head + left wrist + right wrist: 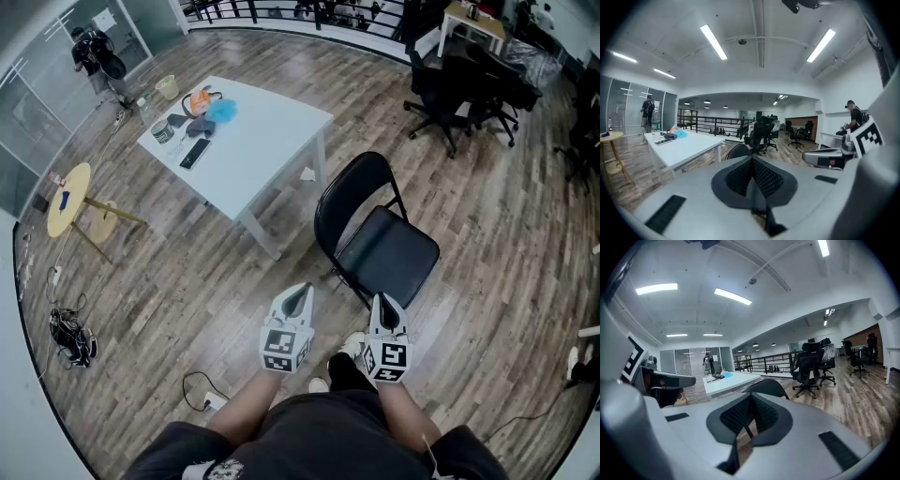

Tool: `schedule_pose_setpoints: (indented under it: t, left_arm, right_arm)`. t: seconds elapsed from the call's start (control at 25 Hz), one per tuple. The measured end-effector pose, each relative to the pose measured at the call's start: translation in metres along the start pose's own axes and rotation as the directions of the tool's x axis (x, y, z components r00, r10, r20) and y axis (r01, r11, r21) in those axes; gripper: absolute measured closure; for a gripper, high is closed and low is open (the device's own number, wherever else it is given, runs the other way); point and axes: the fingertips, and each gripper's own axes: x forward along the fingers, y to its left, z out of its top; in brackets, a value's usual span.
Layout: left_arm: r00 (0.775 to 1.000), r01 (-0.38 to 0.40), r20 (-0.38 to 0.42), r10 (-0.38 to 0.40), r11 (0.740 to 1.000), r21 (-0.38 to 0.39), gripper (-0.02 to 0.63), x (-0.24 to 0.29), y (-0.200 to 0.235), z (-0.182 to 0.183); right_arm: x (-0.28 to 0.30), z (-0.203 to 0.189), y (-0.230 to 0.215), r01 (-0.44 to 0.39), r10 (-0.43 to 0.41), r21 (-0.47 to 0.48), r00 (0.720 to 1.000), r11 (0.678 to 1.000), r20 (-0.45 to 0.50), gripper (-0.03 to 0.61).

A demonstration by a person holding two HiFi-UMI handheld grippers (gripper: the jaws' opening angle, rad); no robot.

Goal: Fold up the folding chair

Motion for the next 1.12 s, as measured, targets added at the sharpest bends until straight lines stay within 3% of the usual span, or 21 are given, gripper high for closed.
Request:
schedule_pose_setpoints:
  t: [0.28, 0.68, 1.12]
  left_arm:
    - [0.999, -0.007, -0.053, 0.008, 1.0, 0.015, 0.609, 0.096, 0.015, -0.001]
    - [0.988, -0.027, -0.152, 0.027, 1.0, -0.001, 0.609, 0.173, 0.038, -0.005]
    - [0.971, -0.075, -0.228, 0.074, 0.997, 0.005, 0.607, 0.273, 0.089, -0.03]
  right_arm:
    - [0.079, -0.007, -0.062, 0.01, -0.011, -0.013, 0.999, 1.0, -0.043, 0.563]
    - [0.116, -0.028, -0.126, 0.07, -0.068, 0.009, 0.993, 0.998, -0.1, 0.563]
    - [0.144, -0.095, -0.203, 0.239, -0.228, 0.045, 0.958, 0.97, -0.173, 0.563]
